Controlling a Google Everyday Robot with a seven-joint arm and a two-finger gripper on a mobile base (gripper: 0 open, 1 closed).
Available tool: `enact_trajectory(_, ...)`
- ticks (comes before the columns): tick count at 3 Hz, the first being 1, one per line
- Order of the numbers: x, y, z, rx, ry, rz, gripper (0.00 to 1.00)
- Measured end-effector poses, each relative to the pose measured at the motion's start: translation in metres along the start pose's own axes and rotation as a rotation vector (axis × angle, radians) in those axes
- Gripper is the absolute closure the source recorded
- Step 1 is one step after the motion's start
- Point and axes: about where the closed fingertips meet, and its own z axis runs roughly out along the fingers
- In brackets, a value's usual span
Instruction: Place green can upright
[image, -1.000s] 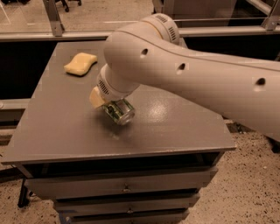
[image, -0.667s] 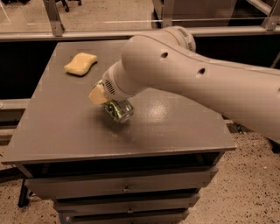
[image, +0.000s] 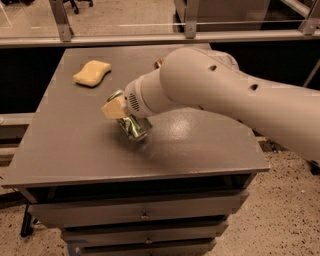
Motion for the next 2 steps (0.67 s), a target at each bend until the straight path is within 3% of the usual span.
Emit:
enact_trajectory(1, -0.0004, 0.0007, 0.0004, 0.000, 0.001, 0.000, 1.00)
enact_trajectory(2, -0.0075, 0.0015, 0.0041, -0.024, -0.076, 0.025, 1.00)
